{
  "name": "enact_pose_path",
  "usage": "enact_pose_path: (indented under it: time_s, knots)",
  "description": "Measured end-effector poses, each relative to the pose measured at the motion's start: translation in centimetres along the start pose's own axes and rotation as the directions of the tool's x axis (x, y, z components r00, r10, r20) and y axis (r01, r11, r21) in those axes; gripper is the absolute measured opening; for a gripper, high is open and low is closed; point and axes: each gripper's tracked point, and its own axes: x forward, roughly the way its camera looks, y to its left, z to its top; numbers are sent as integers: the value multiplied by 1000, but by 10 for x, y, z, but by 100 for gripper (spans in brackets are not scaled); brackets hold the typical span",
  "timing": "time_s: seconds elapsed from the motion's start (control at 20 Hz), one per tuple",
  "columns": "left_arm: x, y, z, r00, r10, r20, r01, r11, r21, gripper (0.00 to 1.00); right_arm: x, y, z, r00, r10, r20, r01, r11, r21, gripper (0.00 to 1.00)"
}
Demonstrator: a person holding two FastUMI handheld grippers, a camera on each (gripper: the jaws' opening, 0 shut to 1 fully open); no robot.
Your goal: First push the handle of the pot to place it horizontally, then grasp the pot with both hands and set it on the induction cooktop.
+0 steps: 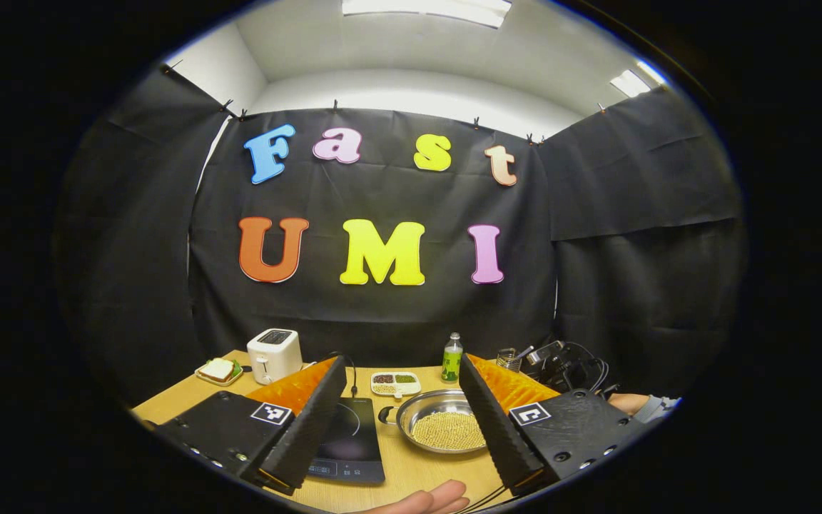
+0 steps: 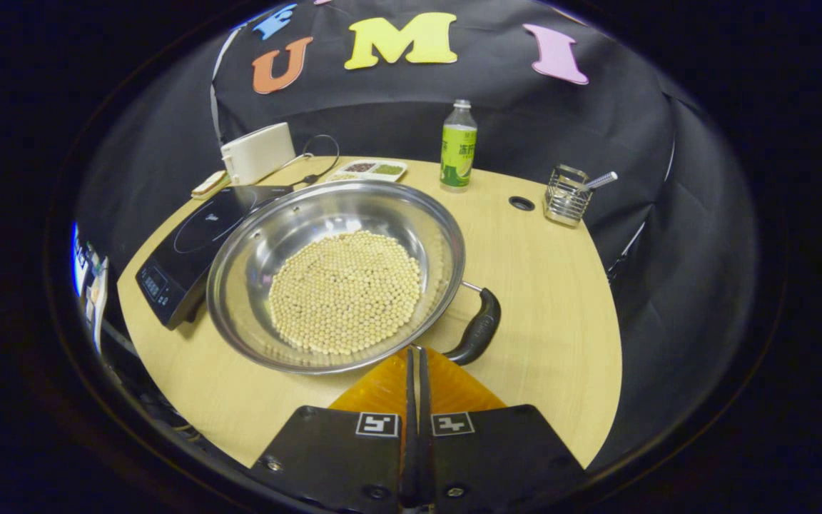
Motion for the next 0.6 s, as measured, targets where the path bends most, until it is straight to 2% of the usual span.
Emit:
enact_pose_path:
  time_s: [0.05, 0.1, 0.35, 0.4, 0.6]
  knots:
    - [3, 0, -2, 1000, 1, -5, -1, 1000, 1, 95, 1, -3, 3, 1000, -4, 1, 4, 1000, 6, 7]
    - [6, 0, -4, 1000, 0, -11, 0, 1000, -1, 95, 3, -5, 5, 1000, -9, 4, 9, 1000, 12, 4]
    - [17, -3, -16, 999, 1, -41, -1, 1000, -11, 95, 8, -11, 12, 999, -20, 26, 20, 1000, 12, 4]
    - [19, -3, -18, 999, 4, -46, -4, 1000, -8, 95, 10, -14, 14, 999, -20, 30, 20, 1000, 16, 1]
    - [29, 0, -33, 997, 15, -77, -14, 1000, 6, 95, 13, -19, 20, 998, -33, 54, 31, 999, 41, 4]
